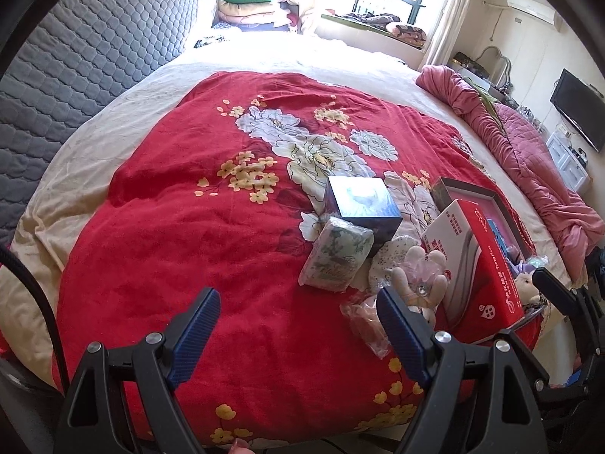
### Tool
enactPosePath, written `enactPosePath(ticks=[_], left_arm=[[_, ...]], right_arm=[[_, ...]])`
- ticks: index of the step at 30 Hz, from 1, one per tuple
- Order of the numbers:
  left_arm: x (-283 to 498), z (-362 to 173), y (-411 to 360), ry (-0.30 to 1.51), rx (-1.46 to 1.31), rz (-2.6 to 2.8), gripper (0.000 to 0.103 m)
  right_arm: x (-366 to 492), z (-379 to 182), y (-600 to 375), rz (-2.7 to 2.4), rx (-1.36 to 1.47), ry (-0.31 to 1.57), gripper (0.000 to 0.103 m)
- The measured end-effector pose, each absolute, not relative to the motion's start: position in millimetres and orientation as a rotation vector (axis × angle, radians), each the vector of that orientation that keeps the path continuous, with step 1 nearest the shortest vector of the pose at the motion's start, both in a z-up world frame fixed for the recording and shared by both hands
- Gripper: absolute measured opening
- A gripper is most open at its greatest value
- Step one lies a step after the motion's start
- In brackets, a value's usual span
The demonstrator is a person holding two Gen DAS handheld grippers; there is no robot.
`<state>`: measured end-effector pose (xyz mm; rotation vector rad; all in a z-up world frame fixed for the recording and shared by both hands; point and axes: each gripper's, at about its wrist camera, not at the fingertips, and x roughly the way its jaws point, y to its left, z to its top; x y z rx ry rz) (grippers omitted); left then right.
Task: Organize soft objects
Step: 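Move both open tools back over the pile of soft items, then grasp the floral-wrapped tissue pack with the left tool while the right tool grasps the bagged tan ball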
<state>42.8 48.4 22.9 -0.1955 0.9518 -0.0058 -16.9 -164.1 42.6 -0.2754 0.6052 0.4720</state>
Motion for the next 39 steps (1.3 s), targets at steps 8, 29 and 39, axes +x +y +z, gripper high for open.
enactPosePath(ticks=[8, 29, 39], left_arm=[[50, 3, 48, 0.988, -0.195, -0.017, 0.084], [79, -31, 55, 1.020, -0.231, -0.058, 0.084], [105, -49, 42, 1.024, -0.226, -0.156, 0.084]], right_arm=[[-8, 5, -147, 0.459, -0.405, 0.691, 0.079], [4, -39, -92, 0.617, -0.597, 0.683, 0.079], [24, -76, -65, 0.602, -0.732, 0.705, 0.079]])
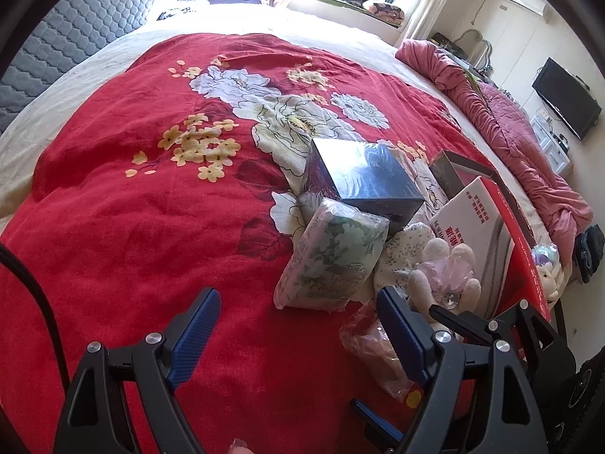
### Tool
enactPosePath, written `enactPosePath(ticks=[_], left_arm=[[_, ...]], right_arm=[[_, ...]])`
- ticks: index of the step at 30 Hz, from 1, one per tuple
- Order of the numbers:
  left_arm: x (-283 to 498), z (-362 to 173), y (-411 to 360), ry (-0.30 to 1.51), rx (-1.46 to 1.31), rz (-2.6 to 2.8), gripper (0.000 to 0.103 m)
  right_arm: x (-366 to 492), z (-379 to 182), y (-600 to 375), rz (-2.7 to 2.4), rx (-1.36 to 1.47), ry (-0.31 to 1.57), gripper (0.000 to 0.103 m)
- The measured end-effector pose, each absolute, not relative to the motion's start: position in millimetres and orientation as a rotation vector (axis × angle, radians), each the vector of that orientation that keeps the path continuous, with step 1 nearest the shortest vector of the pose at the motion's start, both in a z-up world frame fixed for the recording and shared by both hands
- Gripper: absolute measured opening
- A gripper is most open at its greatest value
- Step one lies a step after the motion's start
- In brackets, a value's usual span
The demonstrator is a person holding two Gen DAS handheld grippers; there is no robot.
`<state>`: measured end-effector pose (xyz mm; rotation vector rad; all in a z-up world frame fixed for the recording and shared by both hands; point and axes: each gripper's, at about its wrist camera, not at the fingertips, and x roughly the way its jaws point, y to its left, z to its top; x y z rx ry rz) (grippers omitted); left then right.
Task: Organize soft objects
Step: 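Grasp the floral-wrapped tissue pack with the left tool while the right tool grasps the bagged tan ball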
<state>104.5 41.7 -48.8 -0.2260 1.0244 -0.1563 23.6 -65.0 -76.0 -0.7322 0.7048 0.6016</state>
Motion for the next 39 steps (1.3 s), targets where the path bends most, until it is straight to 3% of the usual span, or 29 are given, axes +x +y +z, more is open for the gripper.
enactPosePath(ticks=[3, 7, 12, 24, 26, 31, 39], left_arm=[[109, -54, 38, 1.025, -0.218, -0.183, 0.084], [115, -54, 29, 1.004, -0.167, -0.193, 0.084], [122, -59, 23, 1.006, -0.142, -0.208, 0.084], [137, -75, 26, 1.033, -0.169, -0.218, 0.083], [137, -75, 26, 1.028, -0.171, -0.229, 0.080], [137, -75, 25, 1.021, -0.216, -0.292, 0.050], [128, -64, 37, 0.989, -0.240, -0.263, 0.043]], right_arm=[[29, -81, -65, 0.595, -0.739, 0.701, 0.076], [32, -86, -64, 0.602, -0.761, 0.676, 0.063], [38, -88, -60, 0.612, -0.772, 0.665, 0.055], [43, -84, -67, 0.614, -0.755, 0.639, 0.053], [38, -83, -66, 0.612, -0.736, 0.640, 0.053], [44, -80, -73, 0.613, -0.708, 0.638, 0.053], [47, -73, -83, 0.613, -0.672, 0.620, 0.053]])
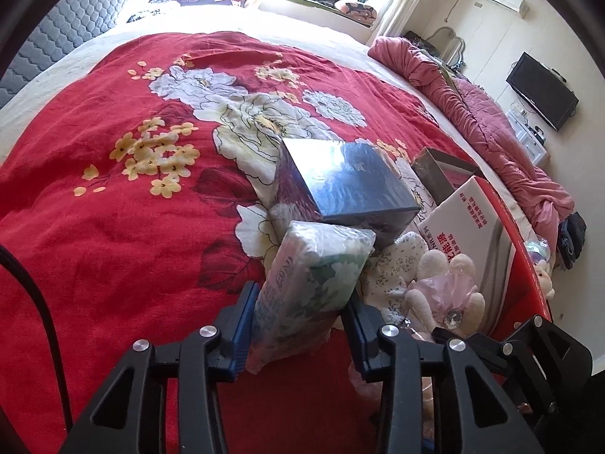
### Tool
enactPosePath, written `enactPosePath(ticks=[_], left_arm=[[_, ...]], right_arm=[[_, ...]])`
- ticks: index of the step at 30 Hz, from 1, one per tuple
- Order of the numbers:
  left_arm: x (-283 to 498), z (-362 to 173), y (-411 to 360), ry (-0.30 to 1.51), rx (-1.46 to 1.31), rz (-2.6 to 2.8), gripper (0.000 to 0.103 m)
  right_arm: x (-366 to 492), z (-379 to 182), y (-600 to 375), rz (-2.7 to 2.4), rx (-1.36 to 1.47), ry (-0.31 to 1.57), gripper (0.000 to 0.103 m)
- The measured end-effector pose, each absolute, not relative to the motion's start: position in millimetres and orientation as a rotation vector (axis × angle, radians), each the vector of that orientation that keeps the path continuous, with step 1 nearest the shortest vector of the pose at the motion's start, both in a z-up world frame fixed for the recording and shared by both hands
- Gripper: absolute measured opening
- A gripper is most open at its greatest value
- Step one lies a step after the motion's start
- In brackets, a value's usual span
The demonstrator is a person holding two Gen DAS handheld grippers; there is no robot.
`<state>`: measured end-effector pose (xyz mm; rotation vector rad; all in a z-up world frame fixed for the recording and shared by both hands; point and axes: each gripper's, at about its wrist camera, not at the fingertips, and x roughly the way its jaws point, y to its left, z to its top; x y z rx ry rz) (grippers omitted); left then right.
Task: Organize soft objects
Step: 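Grasp the floral-wrapped tissue pack with the left tool while the right tool grasps the bagged tan ball, then carry the tissue pack with the left tool while the right tool carries the bagged ball to the tray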
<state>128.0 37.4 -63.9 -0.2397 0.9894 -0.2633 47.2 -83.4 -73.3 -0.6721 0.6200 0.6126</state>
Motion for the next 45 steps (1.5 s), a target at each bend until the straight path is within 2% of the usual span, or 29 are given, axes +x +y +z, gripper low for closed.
enactPosePath(ticks=[19, 35, 45], left_arm=[[84, -6, 48, 0.902, -0.216, -0.118, 0.042], [63, 35, 1, 0.853, -0.140, -0.158, 0.042], [61, 51, -57, 0.850, -0.062, -0.248, 0.042]], right_arm=[[8, -30, -141, 0.596, -0.466, 0.512, 0.053], [-9, 26, -173, 0.528, -0.335, 0.431, 0.053], [-5, 58, -228, 0.420, -0.217, 0.396, 0.053]])
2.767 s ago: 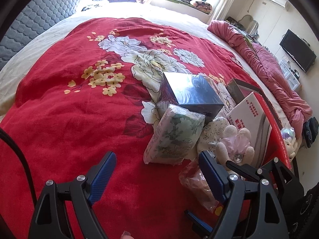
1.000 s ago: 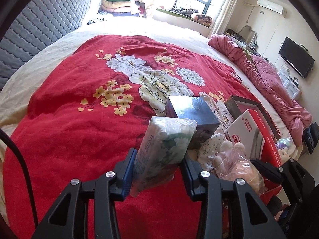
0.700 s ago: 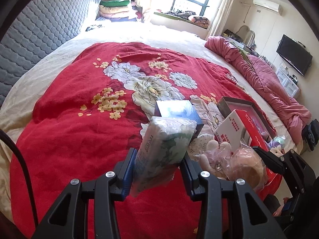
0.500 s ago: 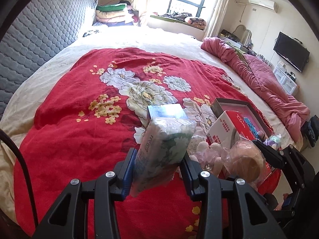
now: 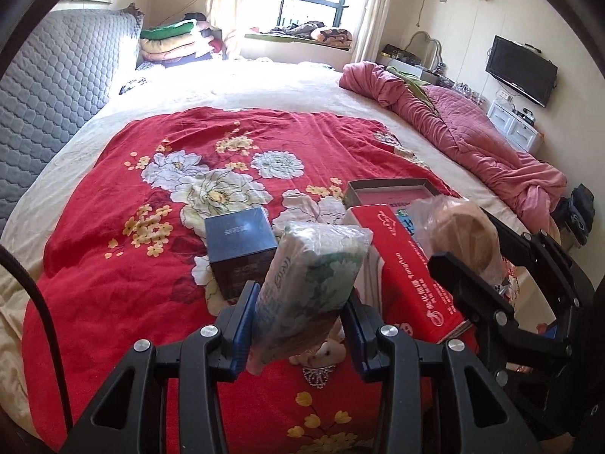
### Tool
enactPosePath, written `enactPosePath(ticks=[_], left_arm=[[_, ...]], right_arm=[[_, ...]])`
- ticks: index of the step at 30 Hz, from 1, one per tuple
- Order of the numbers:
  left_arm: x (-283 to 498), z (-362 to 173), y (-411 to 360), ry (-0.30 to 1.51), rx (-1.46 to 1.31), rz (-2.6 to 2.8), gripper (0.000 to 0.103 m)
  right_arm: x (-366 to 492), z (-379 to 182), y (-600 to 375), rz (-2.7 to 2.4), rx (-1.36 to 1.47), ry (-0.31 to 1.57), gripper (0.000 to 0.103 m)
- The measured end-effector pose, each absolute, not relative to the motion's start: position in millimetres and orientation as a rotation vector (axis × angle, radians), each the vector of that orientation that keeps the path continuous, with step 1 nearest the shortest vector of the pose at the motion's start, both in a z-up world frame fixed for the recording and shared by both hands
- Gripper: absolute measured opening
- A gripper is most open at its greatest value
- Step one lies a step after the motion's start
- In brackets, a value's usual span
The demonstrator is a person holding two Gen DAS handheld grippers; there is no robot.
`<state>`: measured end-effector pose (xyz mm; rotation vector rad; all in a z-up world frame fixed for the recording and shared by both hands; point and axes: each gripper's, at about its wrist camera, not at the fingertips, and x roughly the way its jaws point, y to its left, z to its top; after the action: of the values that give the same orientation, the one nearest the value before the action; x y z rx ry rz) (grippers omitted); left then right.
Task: Organize soft objects
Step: 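Carry the tissue pack with the left tool while the right tool carries the bagged ball to the tray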
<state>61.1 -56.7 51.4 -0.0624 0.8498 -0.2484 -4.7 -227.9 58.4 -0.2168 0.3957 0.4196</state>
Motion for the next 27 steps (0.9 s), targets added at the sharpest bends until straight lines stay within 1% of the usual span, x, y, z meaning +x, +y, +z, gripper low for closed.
enactPosePath(ticks=[14, 27], left_arm=[[71, 67, -147, 0.839, 0.028, -0.381, 0.042], [87, 61, -206, 0.860, 0.084, -0.445, 0.042]], right_arm=[[5, 62, -343, 0.182, -0.020, 0.412, 0.053], [2, 59, -400, 0.038, 0.030, 0.407, 0.053]])
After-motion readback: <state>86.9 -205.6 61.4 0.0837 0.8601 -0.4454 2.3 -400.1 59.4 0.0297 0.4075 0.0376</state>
